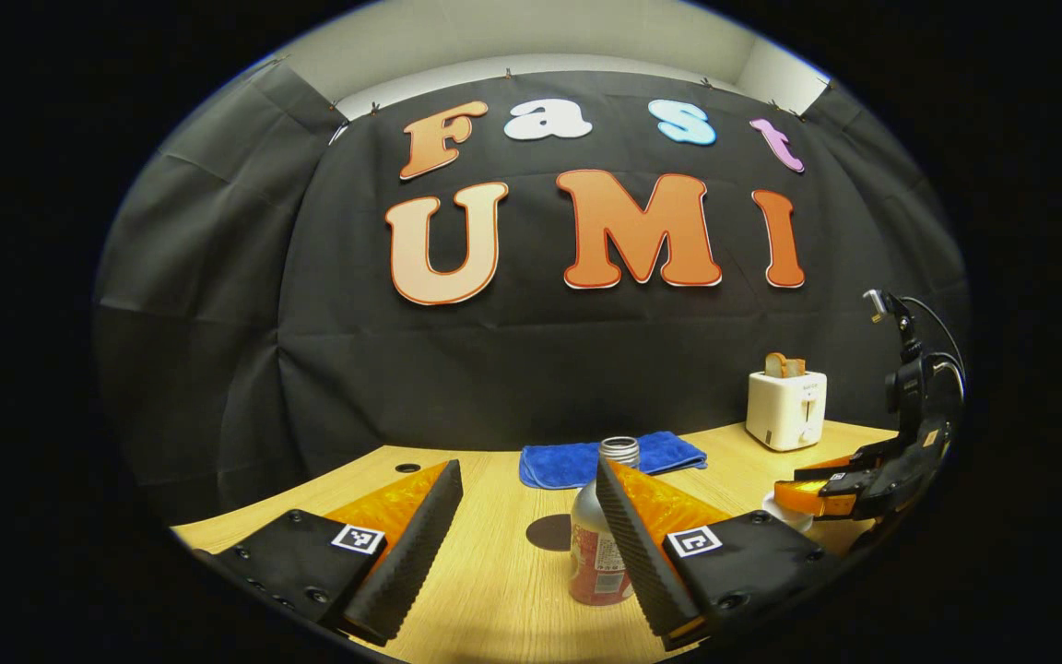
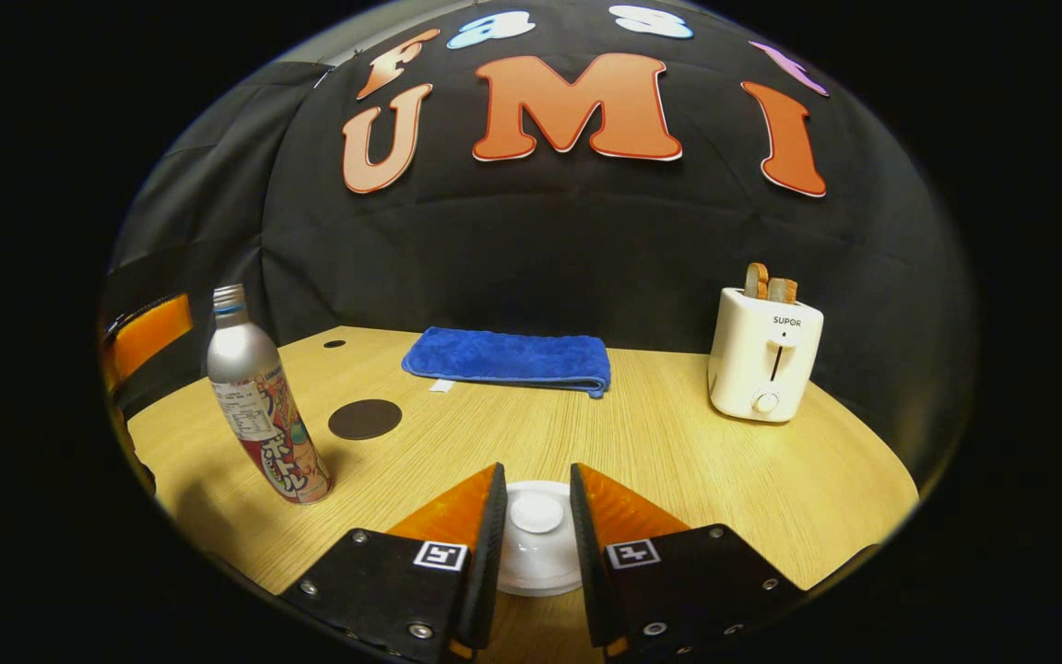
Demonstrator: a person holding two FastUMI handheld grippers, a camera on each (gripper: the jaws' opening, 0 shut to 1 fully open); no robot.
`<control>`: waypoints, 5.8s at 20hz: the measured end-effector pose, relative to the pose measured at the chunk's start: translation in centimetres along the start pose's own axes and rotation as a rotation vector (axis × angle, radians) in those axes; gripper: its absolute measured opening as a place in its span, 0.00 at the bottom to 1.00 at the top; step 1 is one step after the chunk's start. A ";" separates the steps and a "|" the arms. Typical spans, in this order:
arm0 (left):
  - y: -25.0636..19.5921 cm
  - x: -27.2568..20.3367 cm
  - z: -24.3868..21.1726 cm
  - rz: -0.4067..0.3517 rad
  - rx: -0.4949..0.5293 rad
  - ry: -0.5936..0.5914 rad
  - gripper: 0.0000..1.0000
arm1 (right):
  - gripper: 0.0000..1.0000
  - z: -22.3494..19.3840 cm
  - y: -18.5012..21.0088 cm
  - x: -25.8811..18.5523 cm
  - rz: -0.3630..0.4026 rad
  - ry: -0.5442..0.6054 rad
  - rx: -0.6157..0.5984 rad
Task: Open the teacup lid with one hand, grasp the water bottle and pour water into the teacup with the other hand; after pouring, place the water bottle on the coaster and then close the teacup lid.
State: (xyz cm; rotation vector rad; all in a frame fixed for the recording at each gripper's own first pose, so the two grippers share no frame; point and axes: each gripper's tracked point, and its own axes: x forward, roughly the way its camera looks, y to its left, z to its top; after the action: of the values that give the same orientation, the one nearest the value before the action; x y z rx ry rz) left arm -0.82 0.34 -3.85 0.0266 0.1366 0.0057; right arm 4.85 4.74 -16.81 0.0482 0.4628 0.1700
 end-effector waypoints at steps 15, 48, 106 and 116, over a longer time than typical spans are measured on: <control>-4.4 -0.9 -2.5 -0.133 0.009 0.078 0.96 | 0.18 1.6 -0.8 -1.2 0.027 -0.035 0.066; -6.7 5.1 -9.6 -0.183 0.251 0.314 0.82 | 0.18 5.7 -7.5 -6.5 -0.073 -0.135 0.118; -13.4 8.0 -6.9 -0.499 1.804 0.045 0.82 | 0.18 1.7 -13.4 -9.6 -0.106 -0.110 0.146; -13.3 9.0 -5.1 -0.456 1.927 0.019 0.83 | 0.18 1.7 -13.4 -10.2 -0.103 -0.114 0.144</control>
State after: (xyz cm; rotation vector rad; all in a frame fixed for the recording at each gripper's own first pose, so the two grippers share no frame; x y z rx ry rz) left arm 7.46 -12.79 -10.53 1.9179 0.1198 -0.5851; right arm -1.29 -10.22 -11.95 0.1738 0.3619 0.0327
